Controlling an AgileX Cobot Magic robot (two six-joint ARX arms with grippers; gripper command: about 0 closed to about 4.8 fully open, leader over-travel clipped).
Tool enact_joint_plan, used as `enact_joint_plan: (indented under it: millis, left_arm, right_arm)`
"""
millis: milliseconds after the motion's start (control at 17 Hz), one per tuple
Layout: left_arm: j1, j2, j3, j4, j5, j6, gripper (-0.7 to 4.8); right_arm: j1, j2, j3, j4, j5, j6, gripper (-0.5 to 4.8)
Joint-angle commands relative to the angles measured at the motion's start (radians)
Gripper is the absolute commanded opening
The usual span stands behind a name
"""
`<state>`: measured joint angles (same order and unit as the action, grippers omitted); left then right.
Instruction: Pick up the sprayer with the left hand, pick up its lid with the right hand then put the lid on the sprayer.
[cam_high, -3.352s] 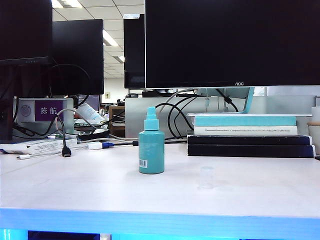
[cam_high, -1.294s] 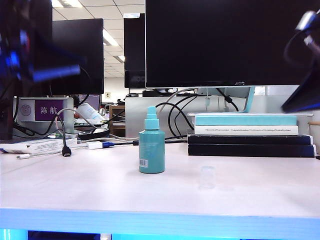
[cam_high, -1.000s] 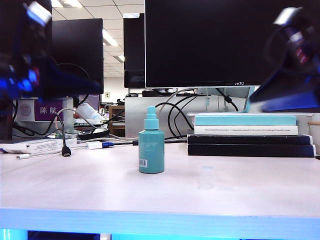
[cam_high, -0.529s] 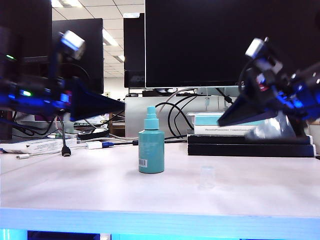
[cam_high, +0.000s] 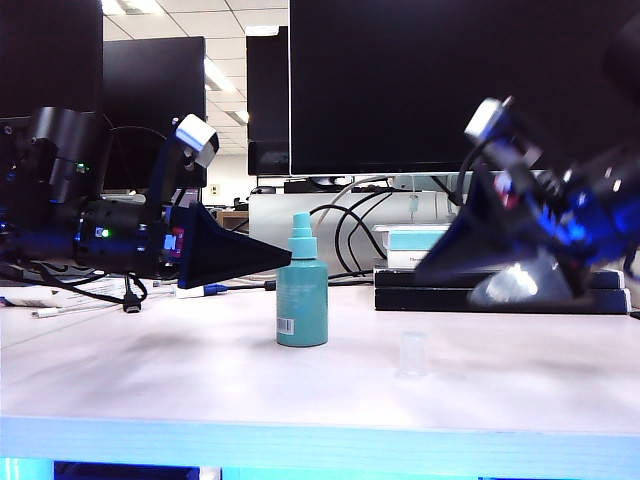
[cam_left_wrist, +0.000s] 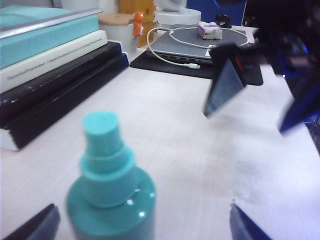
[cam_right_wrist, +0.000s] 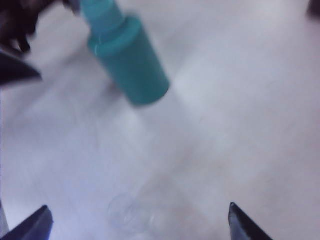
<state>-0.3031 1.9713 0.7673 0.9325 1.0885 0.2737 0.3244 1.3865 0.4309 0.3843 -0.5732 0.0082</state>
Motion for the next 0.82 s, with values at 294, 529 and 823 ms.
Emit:
enact_joint_plan:
  millis: [294,529,823]
  left_arm:
    - [-0.016,0.01,0.023,0.01,-0.063,0.004,4.79]
    - [-0.064,0.046,0.087,-0.028,-0.086,0.0,4.79]
    - [-0.094,0.098,0.128,-0.065,-0.109,0.004,4.79]
  right_arm:
    - [0.063,0.095,0.003,0.04,0.085,-0.066,4.73]
    - [0.063,0.134,0.003,0.063,0.085,-0.065,4.71]
    - [0.067,0.153,0.003,0.07,0.084,-0.065,4.17]
